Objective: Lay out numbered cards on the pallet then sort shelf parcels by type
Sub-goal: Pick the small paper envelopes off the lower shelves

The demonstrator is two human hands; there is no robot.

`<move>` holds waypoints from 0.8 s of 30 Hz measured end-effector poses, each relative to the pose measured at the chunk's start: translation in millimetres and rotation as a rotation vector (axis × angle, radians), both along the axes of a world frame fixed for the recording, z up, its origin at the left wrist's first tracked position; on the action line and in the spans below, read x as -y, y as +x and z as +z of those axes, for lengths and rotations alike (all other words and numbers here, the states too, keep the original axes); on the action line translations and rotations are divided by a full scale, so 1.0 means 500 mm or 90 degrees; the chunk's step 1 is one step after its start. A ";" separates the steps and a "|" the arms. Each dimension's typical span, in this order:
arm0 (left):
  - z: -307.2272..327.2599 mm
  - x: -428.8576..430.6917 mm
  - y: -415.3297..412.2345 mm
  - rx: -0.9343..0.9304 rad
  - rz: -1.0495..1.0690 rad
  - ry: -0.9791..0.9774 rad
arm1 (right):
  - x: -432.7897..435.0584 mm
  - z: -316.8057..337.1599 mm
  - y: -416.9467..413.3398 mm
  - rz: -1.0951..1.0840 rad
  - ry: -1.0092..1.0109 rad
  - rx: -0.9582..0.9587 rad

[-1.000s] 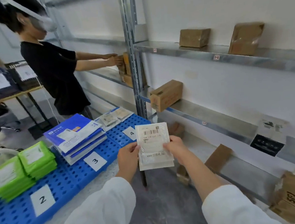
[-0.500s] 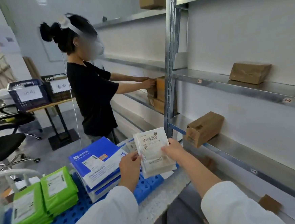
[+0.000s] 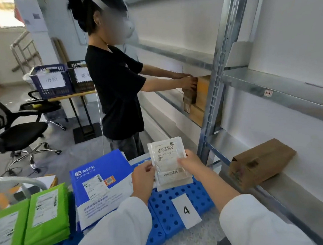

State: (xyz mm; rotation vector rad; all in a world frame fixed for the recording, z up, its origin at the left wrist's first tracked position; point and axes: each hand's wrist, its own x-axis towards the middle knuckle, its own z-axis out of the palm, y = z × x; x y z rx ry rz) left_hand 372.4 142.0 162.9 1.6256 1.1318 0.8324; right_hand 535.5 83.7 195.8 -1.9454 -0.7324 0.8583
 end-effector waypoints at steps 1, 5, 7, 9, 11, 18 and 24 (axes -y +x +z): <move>-0.007 -0.016 0.022 -0.022 0.023 -0.002 | -0.019 -0.017 0.020 0.009 -0.015 -0.002; -0.030 -0.067 0.091 -0.083 0.067 -0.025 | -0.087 -0.075 0.095 0.056 -0.062 -0.031; -0.042 -0.090 0.118 -0.093 0.082 -0.039 | -0.129 -0.092 0.129 0.090 -0.069 -0.028; -0.054 -0.109 0.135 -0.112 0.095 -0.037 | -0.166 -0.105 0.151 0.113 -0.072 -0.029; -0.070 -0.133 0.148 -0.133 0.118 -0.038 | -0.198 -0.113 0.163 0.131 -0.073 -0.038; -0.118 -0.200 0.179 -0.191 0.203 -0.061 | -0.275 -0.147 0.187 0.195 -0.106 -0.088; -0.173 -0.248 0.195 -0.245 0.229 -0.114 | -0.349 -0.207 0.181 0.199 -0.136 -0.087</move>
